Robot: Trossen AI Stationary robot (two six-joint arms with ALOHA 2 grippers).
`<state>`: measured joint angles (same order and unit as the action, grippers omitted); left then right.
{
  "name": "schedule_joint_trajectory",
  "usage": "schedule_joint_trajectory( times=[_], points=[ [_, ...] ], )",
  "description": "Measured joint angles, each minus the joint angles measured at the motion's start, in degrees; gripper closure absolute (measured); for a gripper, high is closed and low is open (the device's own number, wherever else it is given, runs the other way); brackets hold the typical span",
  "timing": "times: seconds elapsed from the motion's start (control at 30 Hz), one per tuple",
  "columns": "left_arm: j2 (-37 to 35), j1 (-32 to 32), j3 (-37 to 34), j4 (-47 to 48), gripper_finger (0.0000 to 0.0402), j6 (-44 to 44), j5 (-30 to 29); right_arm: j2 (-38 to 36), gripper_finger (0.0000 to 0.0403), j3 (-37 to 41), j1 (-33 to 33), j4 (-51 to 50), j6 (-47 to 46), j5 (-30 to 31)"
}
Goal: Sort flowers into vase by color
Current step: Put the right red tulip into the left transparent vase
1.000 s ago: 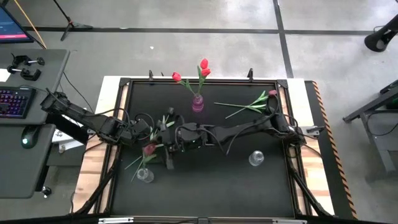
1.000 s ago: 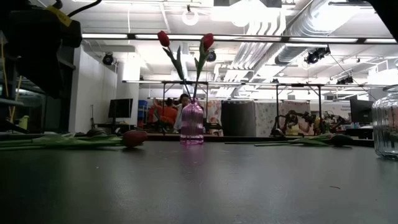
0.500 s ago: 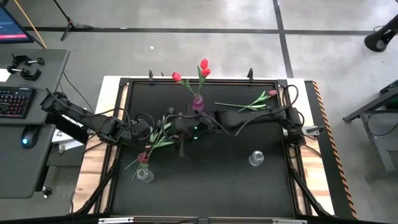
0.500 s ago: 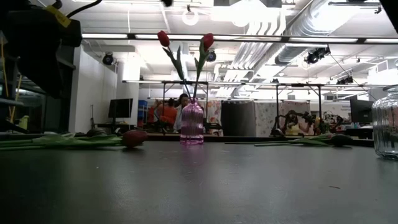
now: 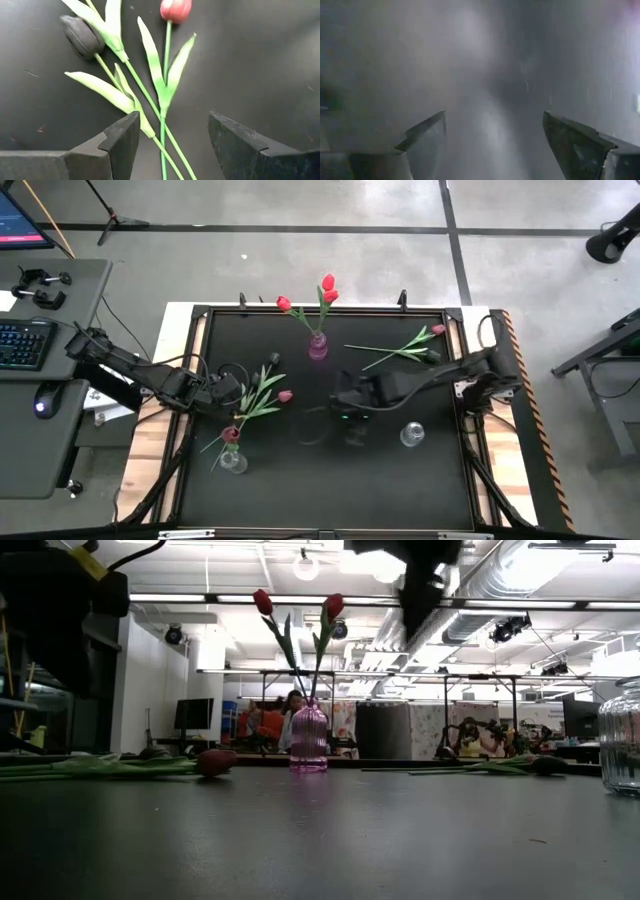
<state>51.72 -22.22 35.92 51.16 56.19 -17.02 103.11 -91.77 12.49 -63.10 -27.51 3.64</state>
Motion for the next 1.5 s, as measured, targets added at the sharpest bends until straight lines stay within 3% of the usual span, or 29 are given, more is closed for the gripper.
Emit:
schedule_joint_trajectory(
  times=[0.13, 0.3, 0.4, 0.57, 0.73, 0.87, 1.23, 1.5],
  points=[
    [0.00, 0.00, 0.00, -0.09, 0.0184, -1.29, 1.12, -9.87, 0.0100, 16.79, -0.63, 3.31, -18.46, 3.05],
    [0.00, 0.10, 0.00, -1.75, 0.0184, -3.45, 0.92, -22.63, 0.0127, 32.40, -7.46, 4.83, -56.55, 10.39],
    [0.00, 0.59, 0.00, -3.32, 0.0184, -4.34, 0.20, -28.86, 0.0141, 38.73, -14.48, 10.36, -65.66, 17.31],
    [0.00, 2.12, 0.02, -5.77, 0.0184, -4.40, -0.28, -32.09, 0.0154, 44.30, -31.02, 15.58, -64.05, 24.43],
    [0.00, 2.86, 0.02, -6.05, 0.0184, -3.40, 0.87, -30.31, 0.0160, 46.96, -46.49, 19.92, -55.92, 22.39],
    [0.00, 2.86, 0.02, -6.04, 0.0184, -0.93, 1.10, -29.11, 0.0160, 48.47, -54.13, 26.66, -50.39, 18.28],
    [-0.02, 2.86, 0.02, -5.99, 0.0184, 0.24, 1.21, -20.43, 0.0160, 48.62, -58.27, 29.75, -55.14, 12.38],
    [-0.02, 2.86, 0.02, -5.98, 0.0184, 0.18, 1.09, -13.75, 0.0161, 48.53, -59.89, 32.92, -58.60, 12.01]
  ],
)
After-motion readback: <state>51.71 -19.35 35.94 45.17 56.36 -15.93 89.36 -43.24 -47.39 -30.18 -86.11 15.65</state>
